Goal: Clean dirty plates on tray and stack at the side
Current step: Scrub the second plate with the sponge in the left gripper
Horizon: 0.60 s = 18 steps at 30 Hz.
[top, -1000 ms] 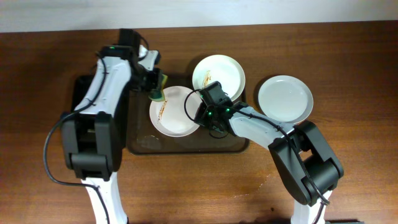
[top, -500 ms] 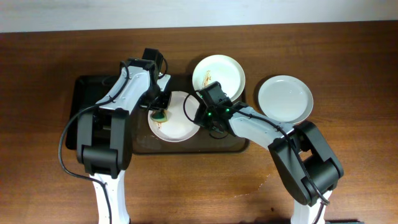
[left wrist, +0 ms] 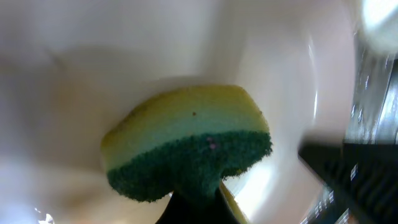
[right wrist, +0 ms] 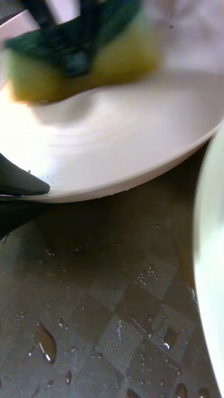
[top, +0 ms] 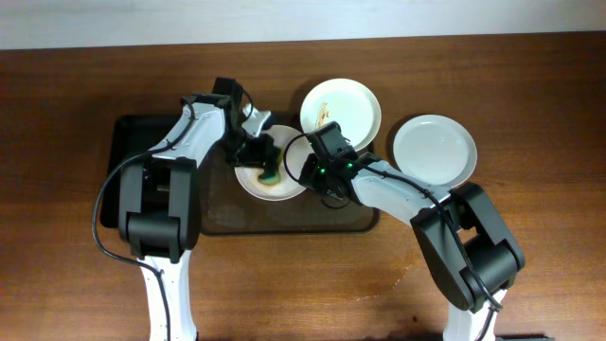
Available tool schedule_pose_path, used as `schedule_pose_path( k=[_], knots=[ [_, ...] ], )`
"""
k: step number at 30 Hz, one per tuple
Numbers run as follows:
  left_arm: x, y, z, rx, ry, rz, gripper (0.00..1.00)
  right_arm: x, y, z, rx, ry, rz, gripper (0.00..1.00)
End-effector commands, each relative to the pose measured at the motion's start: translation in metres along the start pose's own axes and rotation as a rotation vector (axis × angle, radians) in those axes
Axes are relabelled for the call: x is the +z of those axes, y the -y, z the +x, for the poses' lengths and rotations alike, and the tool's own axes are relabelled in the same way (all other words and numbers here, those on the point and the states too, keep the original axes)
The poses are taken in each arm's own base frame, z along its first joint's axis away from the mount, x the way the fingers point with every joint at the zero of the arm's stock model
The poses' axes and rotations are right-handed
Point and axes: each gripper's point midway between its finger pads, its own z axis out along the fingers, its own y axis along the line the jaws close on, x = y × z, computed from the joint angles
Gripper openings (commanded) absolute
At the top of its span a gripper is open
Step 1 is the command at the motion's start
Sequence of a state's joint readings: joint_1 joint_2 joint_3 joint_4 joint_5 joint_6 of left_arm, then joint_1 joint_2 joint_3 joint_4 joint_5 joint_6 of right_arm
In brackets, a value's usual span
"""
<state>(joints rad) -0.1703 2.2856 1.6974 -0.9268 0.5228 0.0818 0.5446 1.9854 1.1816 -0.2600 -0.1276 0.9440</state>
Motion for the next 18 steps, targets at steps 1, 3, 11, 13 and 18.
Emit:
schedule_pose_path(
  k=[1, 3, 11, 13, 18],
  knots=[
    [0.012, -0.063, -0.015, -0.073, 0.045, -0.239, 0.01, 0.006, 0.001, 0.010, -0.024, -0.035, 0.002, 0.04],
    [0.003, -0.076, -0.028, -0.051, 0.087, -0.349, 0.01, 0.006, 0.001, 0.010, -0.026, -0.035, 0.002, 0.04],
    [-0.035, -0.125, -0.006, -0.119, 0.015, -0.843, 0.01, 0.006, 0.002, 0.011, -0.024, -0.039, 0.007, 0.04],
    [-0.032, -0.118, 0.011, -0.114, -0.065, -0.835, 0.01, 0.006, 0.002, 0.011, -0.024, -0.039, 0.007, 0.04],
    [0.000, -0.066, 0.048, -0.003, -0.265, -0.518, 0.01, 0.006, 0.002, 0.011, -0.025, -0.040, 0.007, 0.04]
  ],
)
